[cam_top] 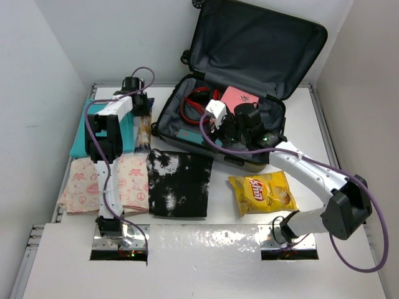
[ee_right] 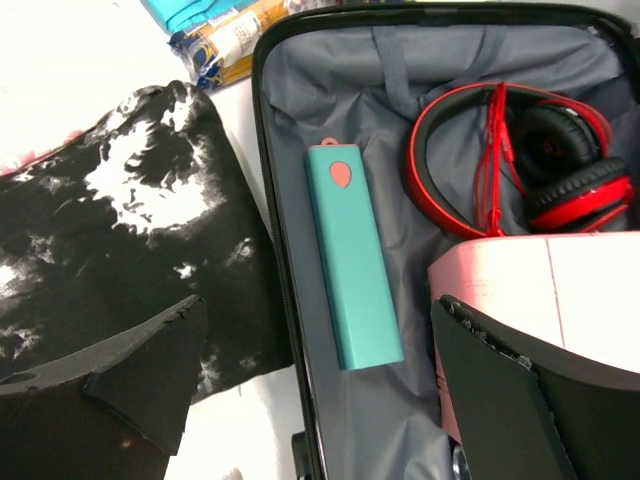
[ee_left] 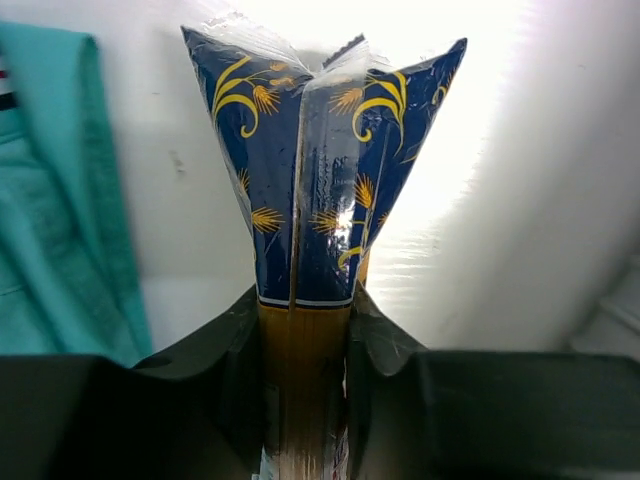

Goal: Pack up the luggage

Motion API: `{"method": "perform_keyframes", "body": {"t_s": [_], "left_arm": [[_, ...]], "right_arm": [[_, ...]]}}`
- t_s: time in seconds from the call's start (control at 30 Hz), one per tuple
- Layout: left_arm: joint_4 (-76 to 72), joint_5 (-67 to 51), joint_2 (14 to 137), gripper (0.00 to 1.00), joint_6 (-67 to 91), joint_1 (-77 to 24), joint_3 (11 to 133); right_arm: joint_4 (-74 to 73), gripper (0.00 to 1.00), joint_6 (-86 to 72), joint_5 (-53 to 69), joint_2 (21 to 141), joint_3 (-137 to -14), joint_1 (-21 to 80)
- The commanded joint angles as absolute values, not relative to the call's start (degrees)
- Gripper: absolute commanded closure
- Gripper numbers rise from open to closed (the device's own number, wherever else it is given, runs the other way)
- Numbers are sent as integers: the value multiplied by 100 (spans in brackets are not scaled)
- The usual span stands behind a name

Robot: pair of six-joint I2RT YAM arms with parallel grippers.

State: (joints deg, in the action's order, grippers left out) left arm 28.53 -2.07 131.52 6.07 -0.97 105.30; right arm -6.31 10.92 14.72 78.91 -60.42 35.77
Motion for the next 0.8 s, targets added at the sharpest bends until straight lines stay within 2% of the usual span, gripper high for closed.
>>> {"method": "perform_keyframes", "body": {"t_s": [0.0, 0.17, 0.43, 0.6, 0.67, 0.77], "left_arm": [[3006, -756, 13184, 100, 677, -27, 10897], [2770, -878, 12526, 100, 106, -26, 11601], [1592, -1185, 11224, 100, -1738, -61, 11259], [1793, -2327, 10934, 100, -3021, -193, 11636], [2134, -2749, 10767, 100, -3688, -508, 11690], [3056, -3400, 10355, 100, -5524, -1228, 11427]], "right_arm": [[-492, 9, 1020, 1301, 7550, -5933, 3603], [-326, 9, 941, 1239, 7252, -5819, 3595], [-53, 9, 949, 959, 6698, -5538, 3604], [-35, 9, 984, 668, 6311, -5212, 3604], [-35, 9, 967, 589, 6188, -5029, 3603], [104, 9, 923, 440, 5942, -4774, 3604]]}}
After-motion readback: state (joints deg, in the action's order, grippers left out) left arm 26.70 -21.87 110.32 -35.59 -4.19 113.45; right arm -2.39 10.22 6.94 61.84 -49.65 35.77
